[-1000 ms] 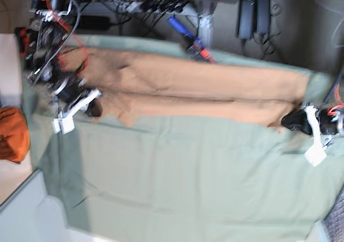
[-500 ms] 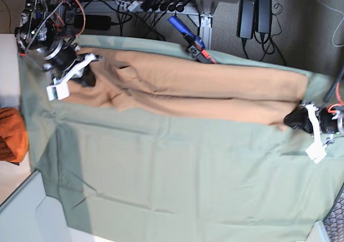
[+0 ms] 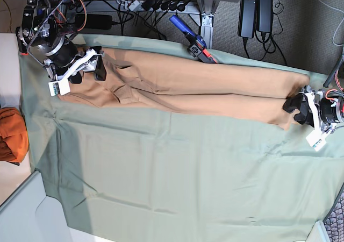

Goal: Fold the T-shirt properly
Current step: 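Regrasp the hem corner with the left gripper and lift it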

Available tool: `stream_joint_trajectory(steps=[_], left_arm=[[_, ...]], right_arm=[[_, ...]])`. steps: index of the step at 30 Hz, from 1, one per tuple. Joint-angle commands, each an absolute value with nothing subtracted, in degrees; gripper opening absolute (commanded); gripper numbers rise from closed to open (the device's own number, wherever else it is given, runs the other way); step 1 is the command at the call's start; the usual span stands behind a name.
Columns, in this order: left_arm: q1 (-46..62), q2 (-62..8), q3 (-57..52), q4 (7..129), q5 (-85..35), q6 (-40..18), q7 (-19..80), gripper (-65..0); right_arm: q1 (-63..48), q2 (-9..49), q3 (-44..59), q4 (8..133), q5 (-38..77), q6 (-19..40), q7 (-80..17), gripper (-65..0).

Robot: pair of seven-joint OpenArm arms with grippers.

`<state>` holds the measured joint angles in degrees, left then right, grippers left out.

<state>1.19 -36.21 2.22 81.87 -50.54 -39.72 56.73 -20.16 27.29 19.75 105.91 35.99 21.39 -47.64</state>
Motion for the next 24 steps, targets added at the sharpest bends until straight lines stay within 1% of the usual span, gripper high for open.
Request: stream_joint_trajectory(steps=[1, 8, 13, 17, 20, 24], left_arm=[[0.7, -37.8, 0.6, 82.5, -48.5, -39.2, 56.7, -24.2], [2.5, -38.2, -4.4, 82.5, -49.0, -38.1, 57.0, -24.2], [3.5, -38.3, -5.0, 82.6, -51.5, -38.2, 57.5, -24.2], [3.5, -38.3, -5.0, 82.6, -50.8, -38.1, 57.5, -24.2], [3.6, -38.3, -5.0, 82.6, -47.6, -35.5, 56.9, -24.2], [4.2, -38.3, -5.0, 82.6, -45.6, -34.1, 56.4, -24.2]], right_arm=[[-19.9, 28.2, 20.3, 106.9, 36.4, 27.2, -46.5, -20.5], [-19.9, 27.6, 20.3, 106.9, 36.6, 27.2, -46.5, -20.5], [-19.8, 27.6, 20.3, 106.9, 36.7, 27.2, -46.3, -20.5], [-19.9, 27.6, 20.3, 106.9, 36.9, 27.2, -46.3, -20.5], [-19.9, 27.6, 20.3, 106.9, 36.9, 27.2, -46.3, -20.5], [-19.8, 27.6, 20.3, 106.9, 36.9, 27.2, -46.3, -20.5]])
